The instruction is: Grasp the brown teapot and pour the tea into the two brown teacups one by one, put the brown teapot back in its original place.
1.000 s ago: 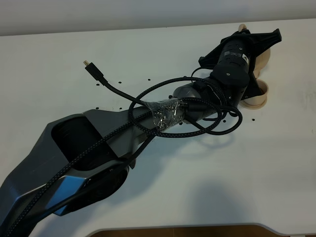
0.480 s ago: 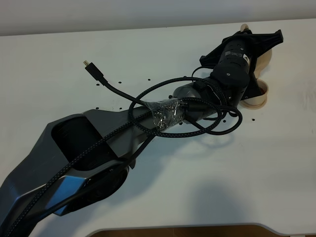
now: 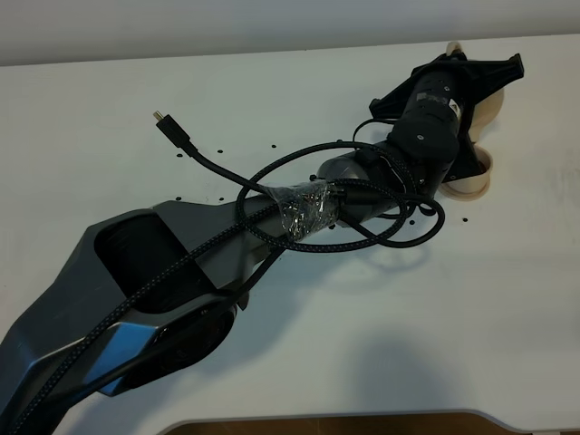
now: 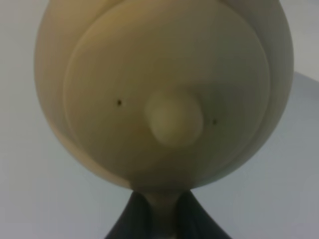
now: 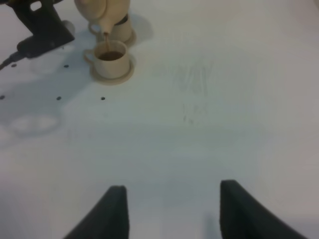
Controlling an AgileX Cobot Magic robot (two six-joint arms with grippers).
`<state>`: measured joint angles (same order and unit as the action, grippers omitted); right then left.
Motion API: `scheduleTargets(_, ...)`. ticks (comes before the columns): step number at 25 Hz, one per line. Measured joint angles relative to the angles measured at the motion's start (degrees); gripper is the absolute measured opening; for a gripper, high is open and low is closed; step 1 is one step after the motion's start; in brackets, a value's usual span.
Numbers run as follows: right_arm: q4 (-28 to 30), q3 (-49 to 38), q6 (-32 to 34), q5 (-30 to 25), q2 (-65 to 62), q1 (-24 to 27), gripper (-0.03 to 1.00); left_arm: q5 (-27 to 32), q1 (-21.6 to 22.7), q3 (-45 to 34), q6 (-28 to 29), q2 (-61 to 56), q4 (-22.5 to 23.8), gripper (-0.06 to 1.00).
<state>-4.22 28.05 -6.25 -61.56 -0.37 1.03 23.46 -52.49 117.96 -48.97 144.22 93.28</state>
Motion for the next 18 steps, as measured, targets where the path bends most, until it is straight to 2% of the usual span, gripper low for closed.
scheduleTargets(18,0.00,0.00,0.00,0.00,0.00,0.00,0.41,-2.36,0.00,0.00,0.92,0.00,5.95,0.13)
